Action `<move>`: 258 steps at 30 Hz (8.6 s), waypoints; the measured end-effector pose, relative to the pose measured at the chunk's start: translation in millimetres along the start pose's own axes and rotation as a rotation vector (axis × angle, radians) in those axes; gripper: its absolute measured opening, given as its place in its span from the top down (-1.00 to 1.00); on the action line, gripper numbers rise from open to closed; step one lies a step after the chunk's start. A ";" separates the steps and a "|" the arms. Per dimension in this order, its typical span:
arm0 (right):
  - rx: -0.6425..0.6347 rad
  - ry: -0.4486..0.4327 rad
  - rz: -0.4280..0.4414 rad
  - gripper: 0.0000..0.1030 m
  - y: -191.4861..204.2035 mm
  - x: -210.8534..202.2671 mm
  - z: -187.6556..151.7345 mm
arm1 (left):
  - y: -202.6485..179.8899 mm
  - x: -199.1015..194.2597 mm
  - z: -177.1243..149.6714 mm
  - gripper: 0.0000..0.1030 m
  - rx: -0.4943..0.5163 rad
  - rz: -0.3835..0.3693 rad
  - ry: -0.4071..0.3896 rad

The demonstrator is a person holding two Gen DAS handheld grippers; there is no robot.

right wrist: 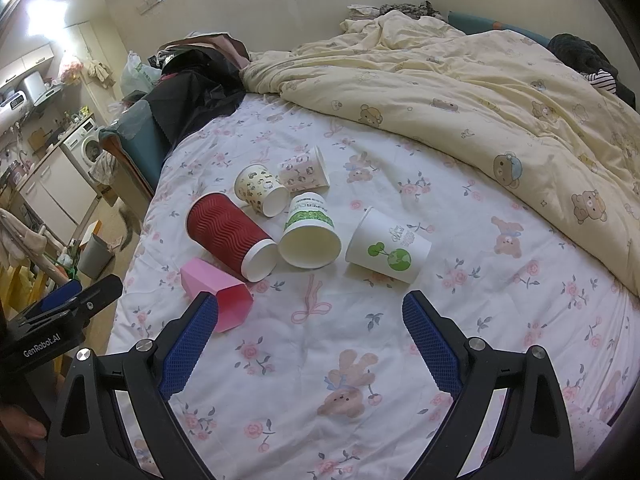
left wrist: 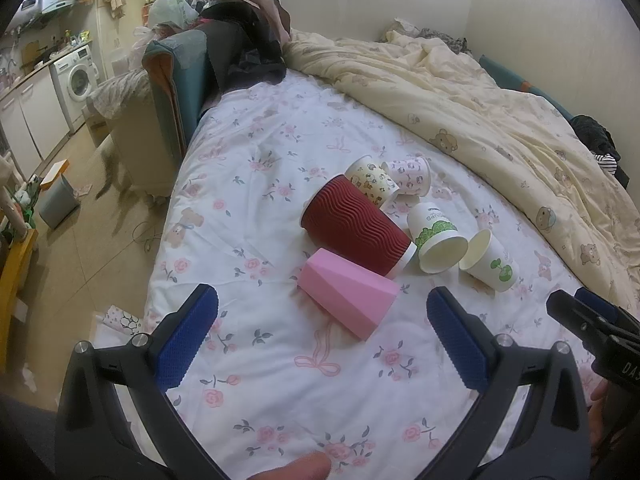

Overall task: Flip cup upside down
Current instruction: 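Move the right gripper to the pink hexagonal cup and grasp its body, then lift the pink cup with the right gripper toward the left gripper, then grasp the pink cup with the left gripper while the right gripper holds it, then rotate the pink cup with the left gripper so its base faces up, then lower the pink cup onto the bed rim-down and open the left gripper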

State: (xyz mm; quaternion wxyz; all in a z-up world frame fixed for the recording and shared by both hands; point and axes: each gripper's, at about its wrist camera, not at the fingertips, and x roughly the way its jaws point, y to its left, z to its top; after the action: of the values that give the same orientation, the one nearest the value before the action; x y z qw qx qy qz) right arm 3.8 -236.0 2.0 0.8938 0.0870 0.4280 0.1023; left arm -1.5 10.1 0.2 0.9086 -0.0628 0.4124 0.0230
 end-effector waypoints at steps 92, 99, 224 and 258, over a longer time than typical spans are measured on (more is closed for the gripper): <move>-0.098 0.483 -0.034 -0.74 50.3 76.7 -92.6 | 39.4 18.8 -8.6 -1.00 -0.070 0.074 0.231; -0.116 0.382 0.008 -0.74 39.8 32.3 -59.4 | 33.7 18.5 -11.9 -1.00 -0.057 0.067 0.242; 0.110 0.324 -0.080 -0.82 -52.3 32.9 -34.8 | -79.5 97.4 10.7 -0.05 0.118 -0.071 0.312; 0.116 0.339 -0.049 -0.82 -54.2 29.7 -39.2 | -76.3 71.5 9.7 -0.74 0.125 -0.093 0.217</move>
State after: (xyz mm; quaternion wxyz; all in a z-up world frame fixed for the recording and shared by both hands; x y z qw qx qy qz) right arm -2.8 -277.9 -57.6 0.8044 0.1094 0.5798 0.0691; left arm 60.0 -64.9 -40.0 0.8608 -0.0272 0.5056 -0.0518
